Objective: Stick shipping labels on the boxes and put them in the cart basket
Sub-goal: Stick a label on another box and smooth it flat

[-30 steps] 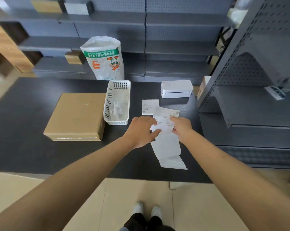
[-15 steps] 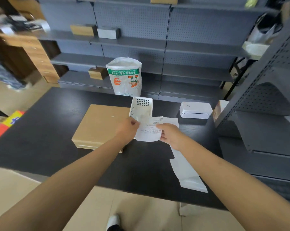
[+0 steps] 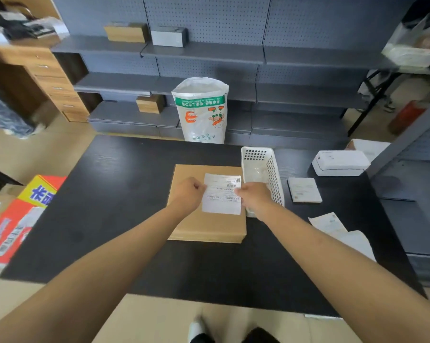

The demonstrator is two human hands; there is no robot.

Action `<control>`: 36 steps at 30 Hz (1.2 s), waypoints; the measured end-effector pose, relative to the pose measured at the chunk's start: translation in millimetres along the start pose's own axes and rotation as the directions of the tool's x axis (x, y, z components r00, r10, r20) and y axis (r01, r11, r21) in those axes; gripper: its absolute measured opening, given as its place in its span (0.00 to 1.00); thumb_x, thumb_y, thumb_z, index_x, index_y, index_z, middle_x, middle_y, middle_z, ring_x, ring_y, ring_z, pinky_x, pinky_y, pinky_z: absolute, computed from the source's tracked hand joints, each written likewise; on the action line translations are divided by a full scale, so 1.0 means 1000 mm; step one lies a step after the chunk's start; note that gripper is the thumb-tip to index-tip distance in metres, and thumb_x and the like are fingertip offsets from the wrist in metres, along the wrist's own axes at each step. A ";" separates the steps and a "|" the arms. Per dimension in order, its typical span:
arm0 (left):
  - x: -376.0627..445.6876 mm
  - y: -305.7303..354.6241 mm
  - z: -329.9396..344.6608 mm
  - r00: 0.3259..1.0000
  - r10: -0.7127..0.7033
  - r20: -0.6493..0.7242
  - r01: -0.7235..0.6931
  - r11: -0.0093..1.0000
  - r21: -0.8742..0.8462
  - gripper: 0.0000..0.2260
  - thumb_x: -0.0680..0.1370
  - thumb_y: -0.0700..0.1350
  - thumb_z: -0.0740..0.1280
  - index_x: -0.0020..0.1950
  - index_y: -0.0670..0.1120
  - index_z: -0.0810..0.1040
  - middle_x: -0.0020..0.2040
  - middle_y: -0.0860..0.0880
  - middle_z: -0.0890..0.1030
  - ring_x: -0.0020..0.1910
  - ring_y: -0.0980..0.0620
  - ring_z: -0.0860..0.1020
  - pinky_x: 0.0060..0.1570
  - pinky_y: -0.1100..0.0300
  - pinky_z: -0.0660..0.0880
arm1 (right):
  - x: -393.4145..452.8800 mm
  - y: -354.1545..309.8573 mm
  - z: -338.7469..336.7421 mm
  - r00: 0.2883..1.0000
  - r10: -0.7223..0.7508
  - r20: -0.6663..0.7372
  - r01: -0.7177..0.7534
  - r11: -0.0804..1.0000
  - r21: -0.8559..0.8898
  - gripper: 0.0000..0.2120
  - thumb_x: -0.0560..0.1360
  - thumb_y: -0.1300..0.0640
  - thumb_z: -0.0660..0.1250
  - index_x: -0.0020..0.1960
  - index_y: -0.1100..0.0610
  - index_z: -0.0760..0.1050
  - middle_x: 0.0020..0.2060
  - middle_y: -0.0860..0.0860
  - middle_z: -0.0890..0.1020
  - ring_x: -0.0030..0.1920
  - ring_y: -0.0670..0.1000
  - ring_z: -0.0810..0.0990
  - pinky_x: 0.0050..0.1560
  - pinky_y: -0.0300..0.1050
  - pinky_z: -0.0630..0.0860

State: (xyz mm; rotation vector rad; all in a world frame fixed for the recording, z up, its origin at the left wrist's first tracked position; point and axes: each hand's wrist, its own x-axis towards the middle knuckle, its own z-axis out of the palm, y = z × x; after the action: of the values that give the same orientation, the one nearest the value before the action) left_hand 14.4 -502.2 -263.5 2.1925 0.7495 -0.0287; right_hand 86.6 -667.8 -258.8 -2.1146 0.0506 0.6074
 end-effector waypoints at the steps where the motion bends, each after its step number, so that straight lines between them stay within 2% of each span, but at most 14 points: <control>1: 0.006 -0.005 -0.002 1.000 -0.015 0.012 0.015 1.000 0.002 0.08 0.80 0.49 0.61 0.43 0.49 0.74 0.38 0.55 0.76 0.36 0.54 0.74 0.33 0.62 0.70 | 0.003 -0.001 0.007 1.000 -0.018 -0.016 0.018 0.999 -0.041 0.08 0.77 0.57 0.66 0.40 0.55 0.77 0.37 0.50 0.80 0.37 0.48 0.78 0.34 0.37 0.71; 4: 0.023 -0.015 -0.005 0.997 -0.055 0.056 0.056 0.998 -0.015 0.08 0.80 0.50 0.62 0.45 0.48 0.75 0.43 0.52 0.79 0.42 0.50 0.77 0.45 0.57 0.75 | 0.017 -0.003 0.023 0.997 -0.037 -0.064 0.028 0.990 -0.136 0.16 0.77 0.57 0.65 0.31 0.56 0.74 0.30 0.50 0.76 0.30 0.46 0.73 0.28 0.36 0.65; 7: 0.039 -0.020 -0.002 0.992 -0.100 0.073 0.102 0.995 -0.022 0.09 0.80 0.50 0.61 0.48 0.47 0.76 0.46 0.50 0.80 0.47 0.46 0.78 0.49 0.54 0.76 | 0.032 -0.005 0.034 0.993 -0.093 -0.074 0.072 0.965 -0.251 0.15 0.78 0.56 0.64 0.32 0.54 0.73 0.29 0.47 0.74 0.31 0.47 0.74 0.28 0.36 0.65; 8: 0.043 -0.021 0.000 0.990 -0.120 0.076 0.122 0.992 -0.023 0.09 0.80 0.50 0.61 0.49 0.46 0.76 0.46 0.50 0.80 0.48 0.46 0.78 0.49 0.54 0.76 | 0.037 -0.006 0.037 0.992 -0.110 -0.064 0.087 0.952 -0.292 0.12 0.79 0.56 0.64 0.37 0.54 0.76 0.32 0.47 0.76 0.35 0.48 0.77 0.31 0.37 0.67; 10: 0.052 -0.022 0.003 0.985 -0.153 0.081 0.153 0.988 0.005 0.08 0.80 0.50 0.59 0.49 0.47 0.74 0.45 0.51 0.77 0.48 0.45 0.78 0.50 0.53 0.76 | 0.049 -0.005 0.044 0.991 -0.130 -0.042 0.107 0.931 -0.348 0.07 0.79 0.55 0.63 0.52 0.57 0.78 0.43 0.51 0.81 0.46 0.52 0.81 0.39 0.40 0.73; 12: 0.062 -0.025 0.007 0.980 -0.188 0.072 0.183 0.981 0.071 0.06 0.80 0.49 0.58 0.48 0.48 0.72 0.43 0.52 0.75 0.48 0.45 0.77 0.53 0.52 0.75 | 0.061 -0.006 0.048 0.994 -0.112 -0.015 0.098 0.914 -0.393 0.17 0.79 0.55 0.64 0.65 0.58 0.71 0.55 0.54 0.80 0.53 0.55 0.80 0.43 0.41 0.73; 15: 0.073 -0.029 0.009 0.978 -0.201 0.055 0.185 0.959 0.215 0.08 0.80 0.47 0.58 0.51 0.46 0.75 0.52 0.47 0.76 0.53 0.43 0.75 0.57 0.49 0.74 | 0.074 -0.005 0.055 0.998 -0.067 0.005 0.064 0.925 -0.376 0.26 0.78 0.55 0.66 0.73 0.57 0.63 0.63 0.53 0.76 0.58 0.55 0.78 0.49 0.43 0.74; 18: 0.080 -0.039 0.013 0.982 -0.184 0.042 0.161 0.932 0.325 0.14 0.80 0.48 0.58 0.59 0.43 0.76 0.60 0.44 0.72 0.57 0.42 0.71 0.55 0.50 0.72 | 0.079 -0.002 0.064 0.999 -0.039 0.028 0.046 0.937 -0.347 0.27 0.77 0.57 0.67 0.73 0.57 0.61 0.61 0.53 0.77 0.55 0.54 0.79 0.45 0.41 0.73; 21: 0.088 -0.048 0.016 0.991 -0.124 0.058 0.094 0.923 0.373 0.13 0.80 0.48 0.58 0.58 0.44 0.78 0.60 0.44 0.71 0.57 0.43 0.69 0.53 0.53 0.69 | 0.084 -0.001 0.070 1.000 0.001 0.031 0.009 0.948 -0.320 0.27 0.77 0.59 0.66 0.73 0.57 0.60 0.60 0.53 0.77 0.53 0.52 0.80 0.31 0.34 0.68; 23: 0.093 -0.050 0.017 0.994 -0.081 0.073 0.045 0.915 0.401 0.13 0.80 0.49 0.58 0.56 0.46 0.78 0.60 0.45 0.71 0.58 0.44 0.69 0.52 0.54 0.66 | 0.086 -0.001 0.072 1.000 0.022 0.020 -0.015 0.953 -0.302 0.26 0.78 0.61 0.66 0.73 0.57 0.60 0.59 0.53 0.78 0.51 0.51 0.79 0.28 0.32 0.64; 26: 0.097 -0.049 0.018 0.996 -0.044 0.084 0.003 0.903 0.430 0.12 0.80 0.49 0.58 0.55 0.46 0.78 0.59 0.45 0.71 0.56 0.44 0.69 0.51 0.56 0.65 | 0.090 0.002 0.073 0.999 0.039 0.015 -0.033 0.956 -0.293 0.27 0.77 0.63 0.65 0.73 0.58 0.59 0.56 0.52 0.78 0.45 0.49 0.77 0.26 0.31 0.64; 31: 0.101 -0.049 0.019 0.997 0.003 0.078 -0.038 0.884 0.466 0.11 0.79 0.48 0.59 0.53 0.45 0.78 0.56 0.46 0.71 0.53 0.45 0.69 0.51 0.56 0.65 | 0.096 0.003 0.072 0.999 0.050 0.020 -0.042 0.952 -0.302 0.29 0.75 0.64 0.66 0.72 0.58 0.59 0.48 0.49 0.75 0.43 0.47 0.74 0.25 0.31 0.63; 36: 0.098 -0.054 0.022 0.993 0.099 0.072 -0.122 0.810 0.574 0.11 0.79 0.48 0.58 0.52 0.45 0.77 0.55 0.46 0.71 0.52 0.46 0.69 0.53 0.55 0.67 | 0.097 0.002 0.077 0.997 0.073 -0.009 -0.072 0.948 -0.310 0.29 0.75 0.63 0.66 0.72 0.58 0.58 0.48 0.50 0.75 0.42 0.49 0.75 0.27 0.34 0.64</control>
State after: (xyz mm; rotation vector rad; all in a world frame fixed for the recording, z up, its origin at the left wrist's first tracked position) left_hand 71.5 -440.8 -340.9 2.8056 0.6426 -0.2737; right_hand 140.2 -589.7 -339.2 -2.4255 0.0333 0.6992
